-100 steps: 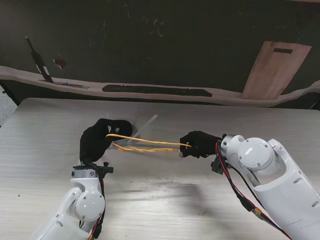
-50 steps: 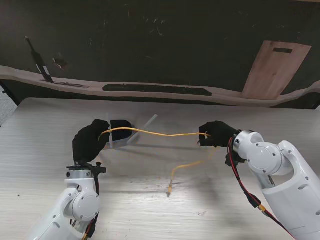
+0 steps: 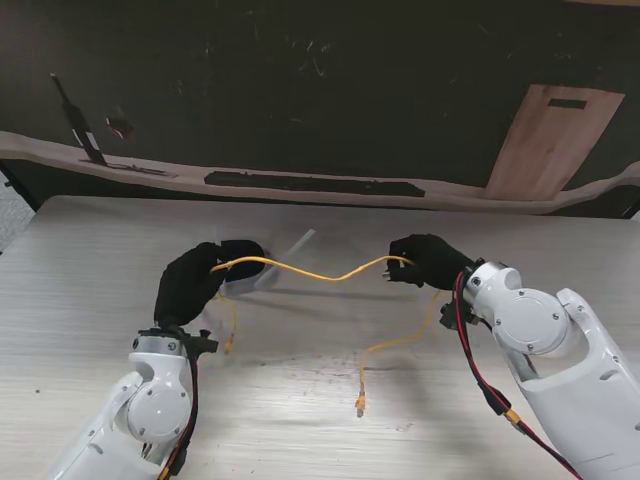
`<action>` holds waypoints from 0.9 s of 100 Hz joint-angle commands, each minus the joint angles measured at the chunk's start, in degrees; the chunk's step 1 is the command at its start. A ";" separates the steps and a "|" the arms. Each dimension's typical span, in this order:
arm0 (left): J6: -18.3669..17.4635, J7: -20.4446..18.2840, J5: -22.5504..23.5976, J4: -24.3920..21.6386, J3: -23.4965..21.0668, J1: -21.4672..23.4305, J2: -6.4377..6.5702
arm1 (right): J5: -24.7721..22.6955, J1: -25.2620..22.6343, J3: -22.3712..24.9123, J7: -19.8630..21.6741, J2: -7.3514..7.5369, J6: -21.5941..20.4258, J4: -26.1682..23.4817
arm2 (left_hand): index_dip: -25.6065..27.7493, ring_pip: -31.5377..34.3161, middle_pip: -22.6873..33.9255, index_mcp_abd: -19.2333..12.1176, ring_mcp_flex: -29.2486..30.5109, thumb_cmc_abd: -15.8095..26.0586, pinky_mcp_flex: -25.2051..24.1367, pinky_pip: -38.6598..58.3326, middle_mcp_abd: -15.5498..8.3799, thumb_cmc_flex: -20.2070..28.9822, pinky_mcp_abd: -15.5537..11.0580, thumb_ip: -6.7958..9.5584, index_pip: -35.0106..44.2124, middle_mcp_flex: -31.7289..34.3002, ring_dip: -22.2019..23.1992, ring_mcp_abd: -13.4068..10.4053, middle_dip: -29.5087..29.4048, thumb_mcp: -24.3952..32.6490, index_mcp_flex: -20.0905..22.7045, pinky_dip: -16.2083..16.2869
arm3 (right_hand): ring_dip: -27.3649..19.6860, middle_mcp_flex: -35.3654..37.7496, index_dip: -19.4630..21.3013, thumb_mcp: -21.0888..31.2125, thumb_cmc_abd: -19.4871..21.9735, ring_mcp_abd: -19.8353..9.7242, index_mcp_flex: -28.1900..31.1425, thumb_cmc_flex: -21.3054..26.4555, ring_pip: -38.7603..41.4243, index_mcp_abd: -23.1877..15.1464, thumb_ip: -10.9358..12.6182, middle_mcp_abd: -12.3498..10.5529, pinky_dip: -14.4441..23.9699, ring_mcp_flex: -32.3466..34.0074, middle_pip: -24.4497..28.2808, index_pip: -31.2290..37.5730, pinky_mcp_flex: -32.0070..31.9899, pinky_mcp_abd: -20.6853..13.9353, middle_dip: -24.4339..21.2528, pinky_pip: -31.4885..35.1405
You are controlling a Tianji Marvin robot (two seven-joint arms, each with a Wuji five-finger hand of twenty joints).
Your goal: Untangle the Ethernet cable and plug it into the router
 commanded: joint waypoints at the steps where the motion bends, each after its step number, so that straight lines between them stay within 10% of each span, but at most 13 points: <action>1: -0.03 -1.85 -0.70 -0.66 0.18 0.31 0.07 | 0.42 0.16 -0.46 1.04 -0.52 0.08 0.33 | 1.05 2.21 0.18 0.22 2.28 1.91 1.64 14.02 -0.07 2.85 -6.02 1.40 0.53 -0.74 -0.39 6.48 0.33 -1.20 -2.12 -1.89 | 0.29 5.16 -0.72 0.80 1.14 -5.07 0.56 -0.76 0.62 -1.50 -0.05 11.72 -0.93 -1.67 5.59 -0.06 1.76 -3.49 0.68 13.18; 14: -2.02 -5.05 -5.28 -0.87 0.51 0.02 -0.03 | 1.19 0.66 -1.12 0.04 -0.85 1.21 0.84 | 1.18 1.61 0.08 1.08 2.29 3.48 1.55 14.03 0.30 4.69 -5.54 1.69 0.28 -1.02 -0.36 6.51 0.39 -4.77 -2.66 -2.90 | -1.89 3.41 -1.09 0.35 1.57 -3.03 -0.04 -0.69 -0.12 -1.05 -0.02 12.81 -4.63 -1.76 4.29 -0.26 1.27 -1.30 0.19 13.18; 30: -3.08 -9.04 -11.59 -1.34 1.26 -0.37 -0.17 | -1.45 0.78 -2.40 -5.33 -1.84 2.15 1.63 | 1.38 1.20 0.45 2.30 2.29 5.29 1.54 14.00 0.70 6.58 -5.17 1.84 0.01 -0.82 -0.37 6.55 0.78 -8.58 -3.25 -3.15 | -17.98 -8.08 -3.63 2.56 -1.70 9.82 -4.48 -1.60 -18.30 -0.93 -0.34 15.49 -19.64 -2.54 -7.66 -2.66 -3.82 21.30 -3.48 -8.75; 36: -2.89 -10.27 -13.47 -1.50 1.64 -0.57 -0.18 | -2.26 0.83 -2.73 -7.51 -2.28 1.96 2.17 | 1.45 0.90 0.63 2.48 2.29 5.36 1.54 14.01 0.76 6.60 -5.18 1.85 0.06 -0.69 -0.50 6.34 0.87 -8.79 -3.40 -3.15 | -22.24 -12.39 -4.95 3.95 -4.15 13.53 -6.78 -2.06 -29.09 -0.95 -0.71 15.29 -23.81 -3.06 -12.10 -3.71 -10.96 24.52 -5.25 -16.22; 44: -2.57 -11.89 -15.33 -1.67 2.05 -0.85 -0.09 | -2.56 0.65 -2.86 -9.38 -2.69 2.35 2.35 | 1.45 0.65 0.83 2.51 2.33 5.52 1.54 14.02 0.81 6.66 -5.19 1.87 0.04 -0.68 -0.64 6.10 0.99 -9.01 -3.49 -3.16 | -23.66 -19.76 -4.61 7.40 -7.24 15.98 -9.59 -4.36 -42.57 -0.39 0.21 14.32 -24.31 -11.94 -18.62 -9.36 -26.12 24.13 -8.49 -26.26; 50: -2.28 -12.80 -16.27 -1.72 2.36 -1.08 -0.02 | -3.33 0.47 -2.76 -10.09 -2.78 2.15 2.43 | 1.43 0.56 0.94 2.63 2.35 5.56 1.54 14.02 0.86 6.72 -5.19 1.89 0.01 -0.72 -0.71 5.96 1.05 -9.17 -3.54 -3.16 | -23.96 -26.65 3.23 9.98 -8.43 16.30 -12.34 -7.30 -55.02 -0.30 6.07 12.76 -23.79 -21.51 -23.60 -15.42 -37.91 21.42 -10.56 -35.50; 61: -1.51 -14.33 -17.63 -1.99 2.76 -1.36 0.14 | -4.63 -0.11 -2.26 -10.30 -2.66 0.71 2.10 | 1.35 0.42 1.00 3.00 2.35 5.63 1.50 13.86 0.96 6.82 -5.20 1.94 -0.13 -0.72 -0.82 5.82 1.10 -9.43 -3.60 -3.22 | -27.74 -35.55 3.73 10.84 -11.17 16.21 -18.14 -8.77 -70.82 -1.47 6.22 11.36 -26.43 -35.00 -29.13 -16.54 -49.88 16.99 -12.17 -48.14; 85: 1.00 -15.12 -20.40 -2.52 3.84 -1.86 -0.11 | -4.80 -0.80 -1.96 -12.47 -2.90 -4.57 1.39 | 1.11 -1.30 1.02 4.61 2.32 3.46 1.32 12.16 1.26 5.35 -3.61 1.99 0.13 1.44 -2.07 7.11 -0.32 -6.53 -1.98 -3.55 | -30.04 -45.28 0.59 10.02 -14.45 10.29 -27.04 -11.91 -79.06 -2.94 5.62 10.16 -25.96 -46.88 -34.05 -19.22 -55.86 12.41 -14.00 -67.87; 90: 1.62 -15.21 -20.96 -2.62 4.03 -1.95 -0.19 | -4.69 -0.85 -2.12 -13.36 -3.06 -5.69 1.37 | 1.08 -1.69 0.95 4.90 2.30 3.24 1.26 11.77 1.37 5.16 -3.15 1.94 0.16 1.77 -2.27 7.51 -0.49 -6.26 -1.76 -3.63 | -29.94 -46.35 -0.15 10.11 -15.21 9.14 -28.08 -12.22 -78.98 -3.44 5.48 10.03 -19.68 -47.90 -34.08 -19.13 -55.15 11.87 -14.23 -73.71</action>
